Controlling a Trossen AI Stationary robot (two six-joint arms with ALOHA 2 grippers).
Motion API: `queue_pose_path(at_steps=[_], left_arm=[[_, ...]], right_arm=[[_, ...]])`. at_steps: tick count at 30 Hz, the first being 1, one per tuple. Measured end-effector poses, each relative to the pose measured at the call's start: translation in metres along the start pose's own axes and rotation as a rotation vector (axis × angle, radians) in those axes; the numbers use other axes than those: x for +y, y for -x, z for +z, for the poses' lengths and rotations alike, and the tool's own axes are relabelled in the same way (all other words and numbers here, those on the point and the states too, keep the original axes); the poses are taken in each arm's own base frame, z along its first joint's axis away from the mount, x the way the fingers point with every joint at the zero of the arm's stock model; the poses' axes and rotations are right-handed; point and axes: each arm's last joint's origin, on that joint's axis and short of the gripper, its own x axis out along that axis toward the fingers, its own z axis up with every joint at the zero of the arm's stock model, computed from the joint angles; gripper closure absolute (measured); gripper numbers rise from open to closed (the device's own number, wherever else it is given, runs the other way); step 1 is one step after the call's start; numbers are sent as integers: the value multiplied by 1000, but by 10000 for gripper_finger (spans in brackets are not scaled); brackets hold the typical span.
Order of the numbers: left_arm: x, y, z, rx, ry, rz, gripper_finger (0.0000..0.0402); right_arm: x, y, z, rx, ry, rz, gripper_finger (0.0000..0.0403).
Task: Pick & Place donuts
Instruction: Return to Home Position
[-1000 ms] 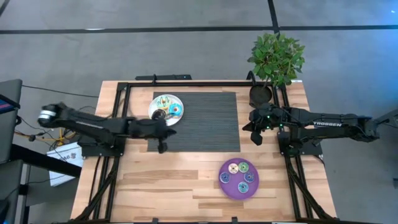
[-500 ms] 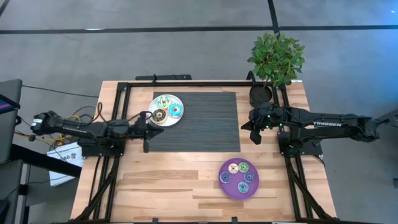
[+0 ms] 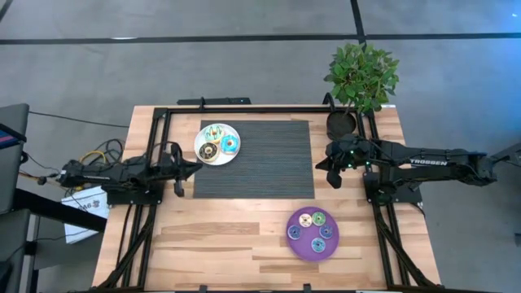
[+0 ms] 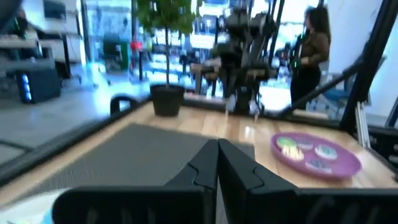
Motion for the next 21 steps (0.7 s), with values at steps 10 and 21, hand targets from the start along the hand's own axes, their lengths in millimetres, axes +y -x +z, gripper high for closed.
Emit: queue_pose_path(at_steps=[10,21], left_arm=[[0,2,0,-6,-57,-39,400],[-1,2,-1,7,-65,-52,400]], right_arm=[[0,0,0,-1,-25,3,403],[13,-1,-1,2,63,64,403]])
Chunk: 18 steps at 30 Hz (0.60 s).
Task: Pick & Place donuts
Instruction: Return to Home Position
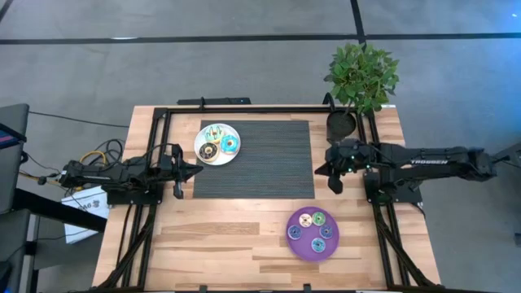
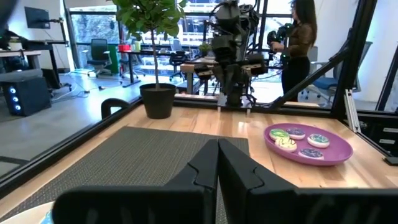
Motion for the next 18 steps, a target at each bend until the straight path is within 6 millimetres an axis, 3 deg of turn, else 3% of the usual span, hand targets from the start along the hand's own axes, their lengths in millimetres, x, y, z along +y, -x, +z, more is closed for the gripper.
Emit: queue_pose_path(at_steps=[9,18], left_arm=[[0,0,0,1,1,0,400],[0,0,0,2,4,0,400]], right_arm=[[24,18,-6,-111,158,-135,403],[19,36,-50,-307,181,-29,403]])
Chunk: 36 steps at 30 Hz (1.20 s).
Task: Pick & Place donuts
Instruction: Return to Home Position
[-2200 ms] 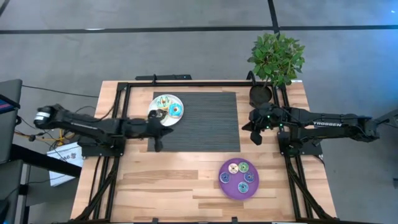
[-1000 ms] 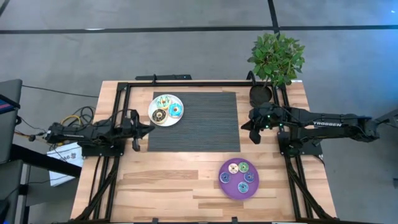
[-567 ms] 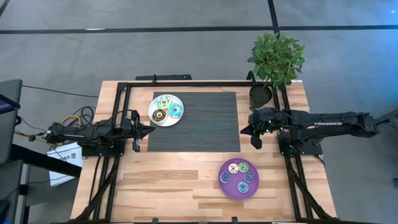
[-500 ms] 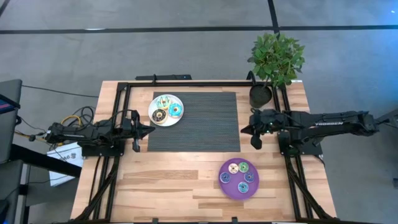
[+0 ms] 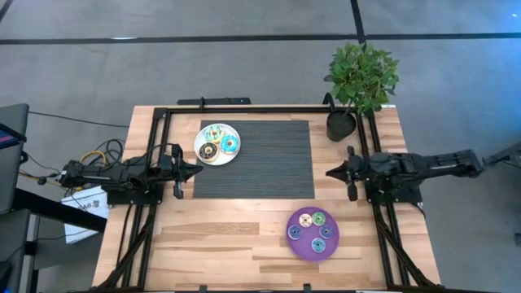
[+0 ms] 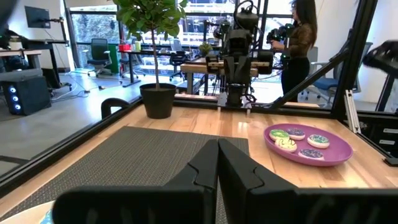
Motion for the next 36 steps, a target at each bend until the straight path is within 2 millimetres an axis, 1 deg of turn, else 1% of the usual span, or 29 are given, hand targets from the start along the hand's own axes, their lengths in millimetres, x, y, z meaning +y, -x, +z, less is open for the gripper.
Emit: queue_pose_path(at_steps=[2,6,8,9,11,12,15,19,26,36], left_arm=[[0,0,0,0,0,0,400],[0,0,0,0,0,1,400],[0,0,0,1,0,1,400],[0,0,0,1,0,1,400],[0,0,0,2,-1,3,400],[0,0,0,3,-1,2,400],[0,0,0,2,-1,1,400],[0,0,-1,6,-2,1,400],[0,-1,-1,10,-2,0,400],[0,-1,-1,10,-2,1,400]], right_arm=[[-1,6,-4,-79,-15,38,403],[-4,18,-12,-225,-35,57,403],[-3,16,-13,-247,-23,70,403],[-2,14,-15,-241,-6,99,403],[1,15,-9,-291,32,189,403],[3,12,-10,-304,37,219,403],[2,3,-24,-289,26,222,403],[4,-4,-27,-390,23,247,403],[-2,-6,-27,-416,29,133,403],[-9,-6,-27,-420,14,56,403]])
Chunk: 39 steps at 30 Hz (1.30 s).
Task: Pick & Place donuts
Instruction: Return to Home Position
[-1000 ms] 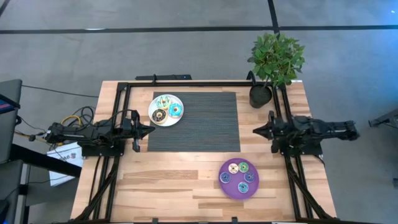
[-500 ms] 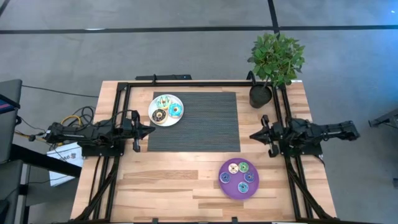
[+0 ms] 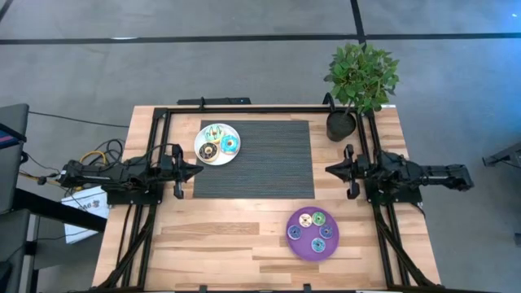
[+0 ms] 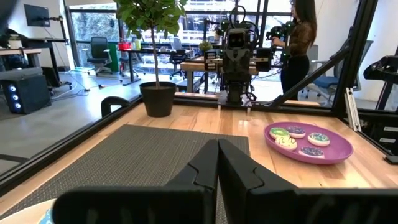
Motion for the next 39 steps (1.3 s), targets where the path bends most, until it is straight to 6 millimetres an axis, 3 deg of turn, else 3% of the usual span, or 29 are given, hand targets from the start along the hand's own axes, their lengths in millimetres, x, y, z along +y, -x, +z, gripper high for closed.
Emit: queue_pose_path(at_steps=[39], left_arm=[[0,0,0,0,0,1,400]], right_arm=[[0,0,-1,2,-61,-4,403]])
